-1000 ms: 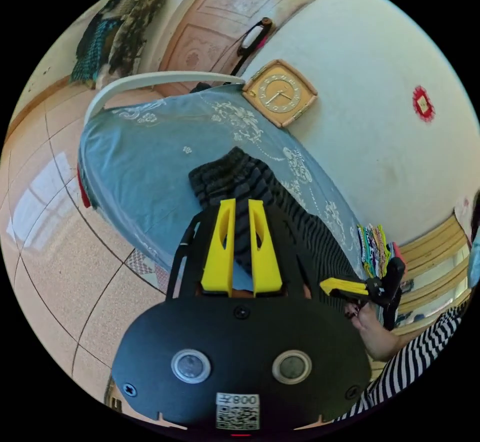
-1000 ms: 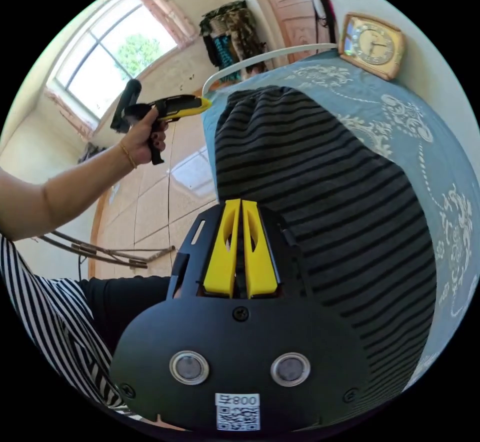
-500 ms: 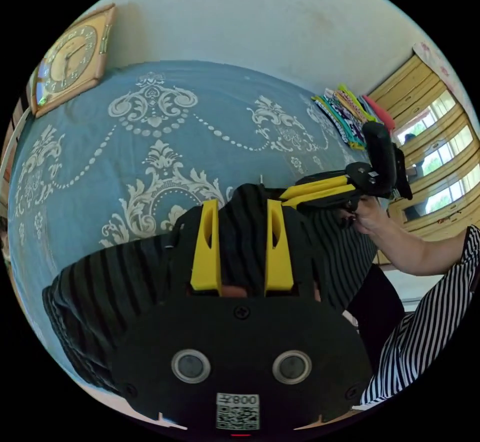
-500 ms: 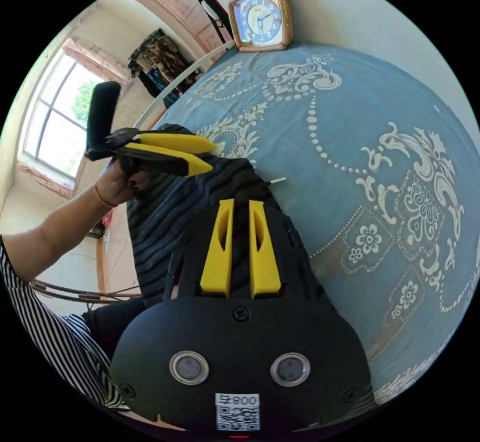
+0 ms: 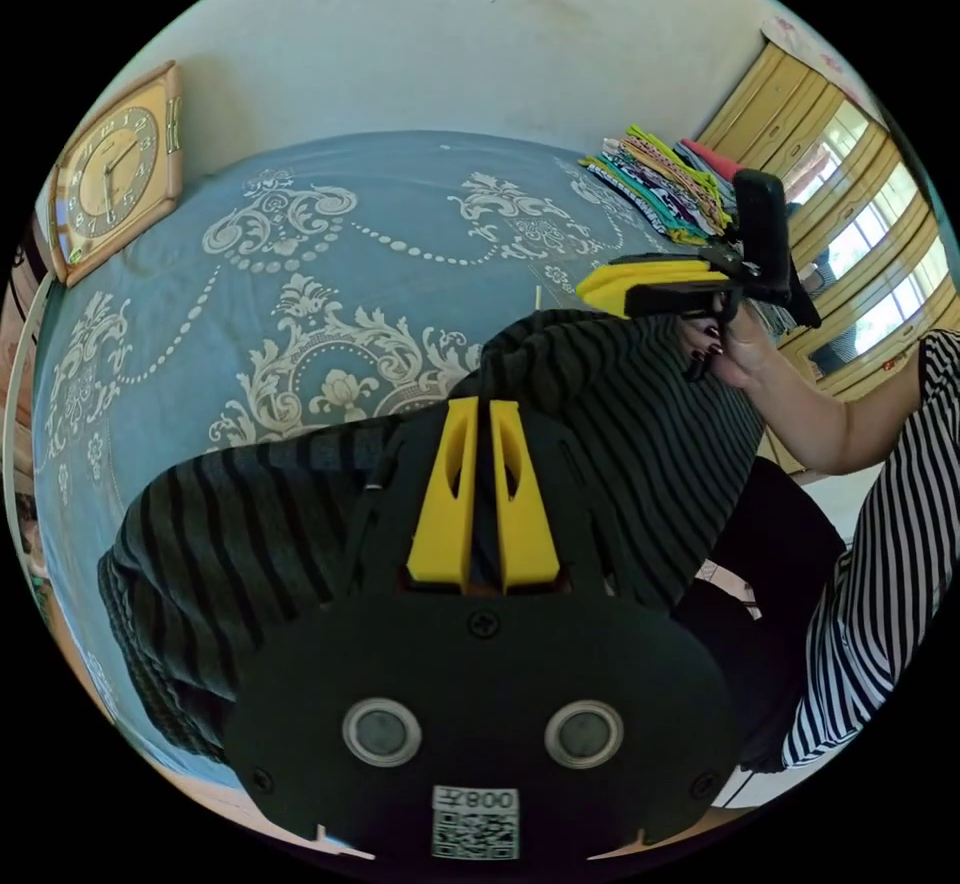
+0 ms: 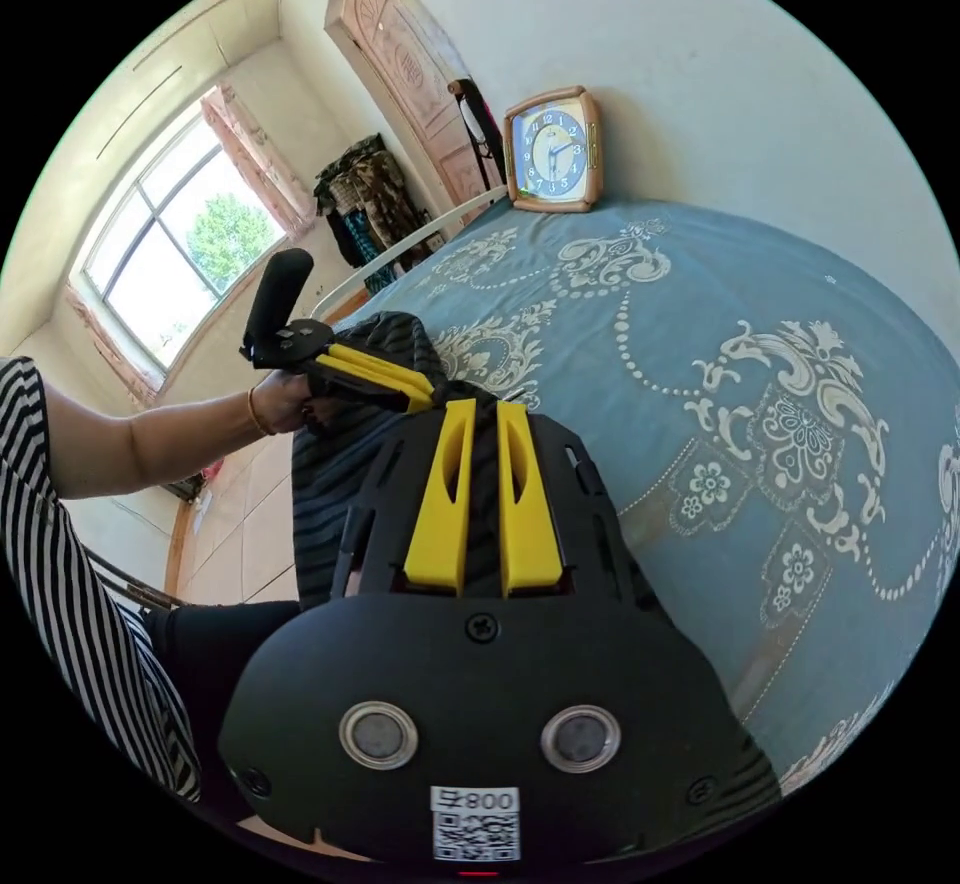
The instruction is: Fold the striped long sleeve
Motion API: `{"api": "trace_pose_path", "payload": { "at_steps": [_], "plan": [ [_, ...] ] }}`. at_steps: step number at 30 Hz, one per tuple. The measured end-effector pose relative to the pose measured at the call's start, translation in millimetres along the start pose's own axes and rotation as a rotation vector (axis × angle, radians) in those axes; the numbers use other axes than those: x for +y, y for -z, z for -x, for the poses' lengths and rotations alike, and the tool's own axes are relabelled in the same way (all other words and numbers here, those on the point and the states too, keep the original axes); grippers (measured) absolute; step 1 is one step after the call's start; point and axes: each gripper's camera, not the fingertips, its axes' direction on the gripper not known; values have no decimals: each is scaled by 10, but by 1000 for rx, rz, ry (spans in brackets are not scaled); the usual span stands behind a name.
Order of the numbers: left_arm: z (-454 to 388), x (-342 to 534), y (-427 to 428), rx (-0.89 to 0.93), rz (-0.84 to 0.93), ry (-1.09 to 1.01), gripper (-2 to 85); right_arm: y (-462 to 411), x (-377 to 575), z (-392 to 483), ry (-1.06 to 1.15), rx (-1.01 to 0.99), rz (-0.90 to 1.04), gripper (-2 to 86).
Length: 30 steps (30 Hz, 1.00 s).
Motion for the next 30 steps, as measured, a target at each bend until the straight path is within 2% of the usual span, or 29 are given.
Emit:
{"api": "trace_pose_path", "payload": {
  "at_steps": [2, 10, 16, 24, 30],
  "plan": [
    [-71, 30, 28, -13, -5, -4, 25, -137, -83, -74, -2, -66, 88, 75],
    [-155, 104, 33, 3, -15, 5, 20, -175, -93, -297, -75, -159, 12, 31],
    [-189, 29, 87, -8, -54, 7, 14, -345, -131, -365, -63, -111, 212, 14],
    [-218, -56, -17, -14, -71, 12, 11, -348, -44, -954, -253, -265, 339, 11],
    [-207, -94, -85, -10, -85, 27, 10, -41, 61, -1209, -341, -231, 253, 9]
  ]
}}
